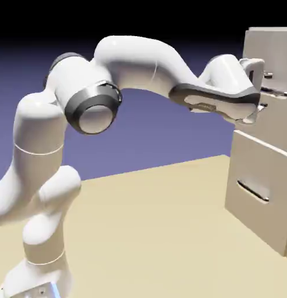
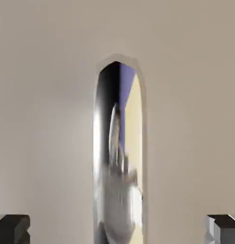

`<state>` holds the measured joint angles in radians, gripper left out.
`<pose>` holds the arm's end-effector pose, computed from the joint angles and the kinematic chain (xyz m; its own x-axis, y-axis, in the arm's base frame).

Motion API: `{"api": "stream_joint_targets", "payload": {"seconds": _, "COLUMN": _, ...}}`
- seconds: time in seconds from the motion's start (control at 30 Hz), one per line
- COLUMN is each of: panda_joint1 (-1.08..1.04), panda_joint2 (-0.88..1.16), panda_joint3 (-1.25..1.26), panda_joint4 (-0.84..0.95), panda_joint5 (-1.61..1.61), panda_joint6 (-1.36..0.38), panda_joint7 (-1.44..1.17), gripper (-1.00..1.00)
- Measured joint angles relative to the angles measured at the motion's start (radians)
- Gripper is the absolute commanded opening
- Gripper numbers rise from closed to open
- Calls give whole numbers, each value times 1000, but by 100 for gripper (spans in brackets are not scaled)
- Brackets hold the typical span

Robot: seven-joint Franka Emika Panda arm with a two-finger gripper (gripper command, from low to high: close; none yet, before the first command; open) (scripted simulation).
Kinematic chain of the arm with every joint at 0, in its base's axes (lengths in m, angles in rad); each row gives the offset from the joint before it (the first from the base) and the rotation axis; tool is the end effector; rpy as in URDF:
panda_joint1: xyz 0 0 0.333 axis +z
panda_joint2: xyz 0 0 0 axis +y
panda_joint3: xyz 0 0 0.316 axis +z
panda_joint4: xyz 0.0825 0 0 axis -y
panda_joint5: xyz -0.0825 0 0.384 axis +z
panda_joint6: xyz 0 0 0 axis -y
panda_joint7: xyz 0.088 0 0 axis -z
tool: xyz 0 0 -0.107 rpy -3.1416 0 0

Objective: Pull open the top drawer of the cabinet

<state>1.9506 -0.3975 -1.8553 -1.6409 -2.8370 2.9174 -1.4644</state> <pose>0.6256 -0.0237 0.5558 0.0006 -0.7071 -0.7071 -0.0005 0.7071 -0.7071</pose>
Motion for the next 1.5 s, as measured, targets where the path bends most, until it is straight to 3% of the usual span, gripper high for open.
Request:
{"api": "stream_joint_targets", "payload": {"seconds": 0.37, "panda_joint1": -399, "panda_joint2": 69, "panda_joint3": 363, "panda_joint4": -179, "panda_joint5": -60, "panda_joint6": -27, "panda_joint7": 114, "gripper": -100}}
{"api": "stream_joint_targets", "payload": {"seconds": 1.03, "panda_joint1": -1123, "panda_joint2": -39, "panda_joint3": 1048, "panda_joint4": -487, "panda_joint5": -60, "panda_joint6": -50, "panda_joint7": 134, "gripper": -100}}
{"api": "stream_joint_targets", "payload": {"seconds": 1.27, "panda_joint1": -1377, "panda_joint2": -155, "panda_joint3": 1275, "panda_joint4": -635, "panda_joint5": -58, "panda_joint6": -32, "panda_joint7": 148, "gripper": -100}}
{"api": "stream_joint_targets", "payload": {"seconds": 1.5, "panda_joint1": -1586, "panda_joint2": -408, "panda_joint3": 1432, "panda_joint4": -845, "panda_joint5": 32, "panda_joint6": 38, "panda_joint7": 50, "gripper": -100}}
